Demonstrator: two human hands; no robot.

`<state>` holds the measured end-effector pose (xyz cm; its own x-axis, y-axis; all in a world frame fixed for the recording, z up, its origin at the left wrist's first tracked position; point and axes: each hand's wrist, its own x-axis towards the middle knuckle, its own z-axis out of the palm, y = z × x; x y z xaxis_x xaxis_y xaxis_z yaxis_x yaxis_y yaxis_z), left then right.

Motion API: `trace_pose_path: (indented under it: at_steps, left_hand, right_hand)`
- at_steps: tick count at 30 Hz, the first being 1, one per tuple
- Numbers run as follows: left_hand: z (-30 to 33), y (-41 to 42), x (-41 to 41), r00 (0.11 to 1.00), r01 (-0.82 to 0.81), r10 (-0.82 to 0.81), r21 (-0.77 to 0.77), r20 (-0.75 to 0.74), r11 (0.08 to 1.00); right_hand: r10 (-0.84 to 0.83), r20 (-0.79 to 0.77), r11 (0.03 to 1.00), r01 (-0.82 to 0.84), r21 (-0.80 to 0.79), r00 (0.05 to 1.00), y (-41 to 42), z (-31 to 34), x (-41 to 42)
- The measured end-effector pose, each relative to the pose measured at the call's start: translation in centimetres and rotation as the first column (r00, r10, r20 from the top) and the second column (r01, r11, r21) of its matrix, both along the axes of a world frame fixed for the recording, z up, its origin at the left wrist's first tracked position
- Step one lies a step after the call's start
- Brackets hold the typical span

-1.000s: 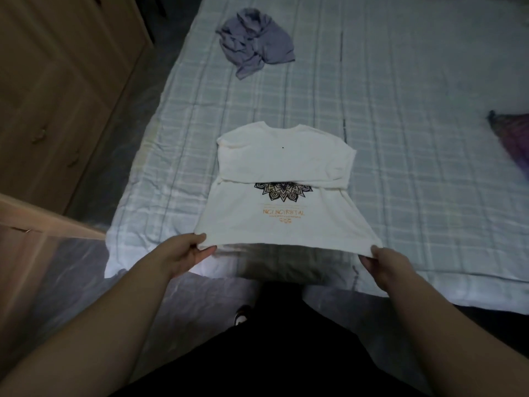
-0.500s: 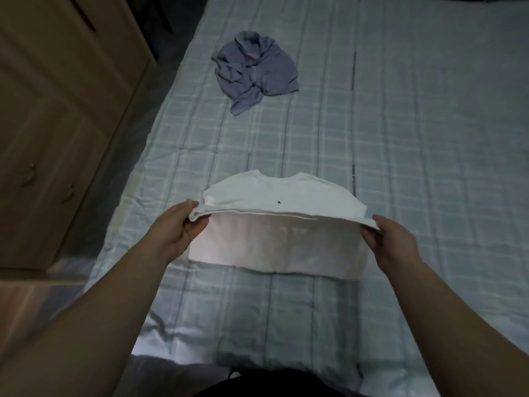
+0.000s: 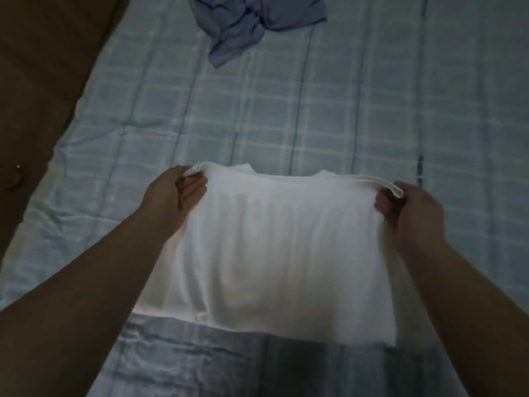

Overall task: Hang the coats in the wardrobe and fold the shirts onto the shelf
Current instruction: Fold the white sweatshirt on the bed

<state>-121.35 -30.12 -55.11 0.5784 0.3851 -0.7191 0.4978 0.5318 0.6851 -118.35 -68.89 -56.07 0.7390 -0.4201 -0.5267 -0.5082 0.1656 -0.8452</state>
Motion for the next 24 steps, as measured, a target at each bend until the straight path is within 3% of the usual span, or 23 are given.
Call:
trace_pose_path:
  at_steps: [3, 5, 6, 8, 9, 11, 12, 13, 19, 24]
  left_hand:
    - [-1.3, -0.5, -0.5, 0.990, 0.049, -0.067, 0.137, 0.128, 0.989]
    - [-1.8, -0.8, -1.9, 0.948, 0.179, -0.258, 0.358, 0.186, 0.916]
    - [-1.8, -1.1, -2.8, 0.902, 0.263, -0.394, 0.499, 0.177, 0.826]
    - [-2.4, -1.5, -4.1, 0.757, 0.387, -0.652, 0.778, 0.040, 0.496]
    - [-2.6, -1.5, -4.5, 0.668, 0.421, -0.737, 0.869, -0.102, 0.261]
    - [-3.1, -1.6, -4.8, 0.524, 0.439, -0.732, 0.875, -0.435, -0.206]
    - [-3.2, -1.7, -4.7, 0.480, 0.456, -0.683, 0.822, -0.550, -0.342]
    - [-3.5, -1.7, -4.7, 0.457, 0.481, -0.642, 0.778, -0.616, -0.404]
    - [-6.1, -0.9, -3.9, 0.469, 0.506, -0.534, 0.710, -0.703, -0.490]
    - [-4.9, -1.3, -4.5, 0.463, 0.516, -0.586, 0.740, -0.665, -0.431]
  right_hand:
    - [-0.091, 0.108, 0.996, 0.091, 0.006, 0.990, 1.1, -1.0, -1.2]
    - [0.083, 0.156, 0.983, -0.055, -0.176, 0.984, 2.2, -0.8, -2.6]
    - [0.221, 0.150, 0.934, -0.165, -0.315, 0.964, 2.6, -0.5, -3.4]
    - [0.476, 0.048, 0.728, -0.363, -0.581, 0.878, 3.2, -0.4, -5.0]
    - [0.591, -0.041, 0.554, -0.442, -0.706, 0.806, 3.3, -0.8, -5.6]
    - [0.708, -0.282, 0.141, -0.520, -0.843, 0.648, 2.8, -1.9, -6.2]
    - [0.694, -0.379, 0.019, -0.541, -0.841, 0.612, 2.3, -2.6, -6.3]
    - [0.662, -0.427, -0.019, -0.556, -0.831, 0.616, 1.9, -2.9, -6.2]
    - [0.553, -0.502, -0.092, -0.550, -0.830, 0.665, 1.7, -4.4, -5.5]
    - [0.633, -0.379, 0.053, -0.527, -0.848, 0.675, 1.4, -3.0, -6.4]
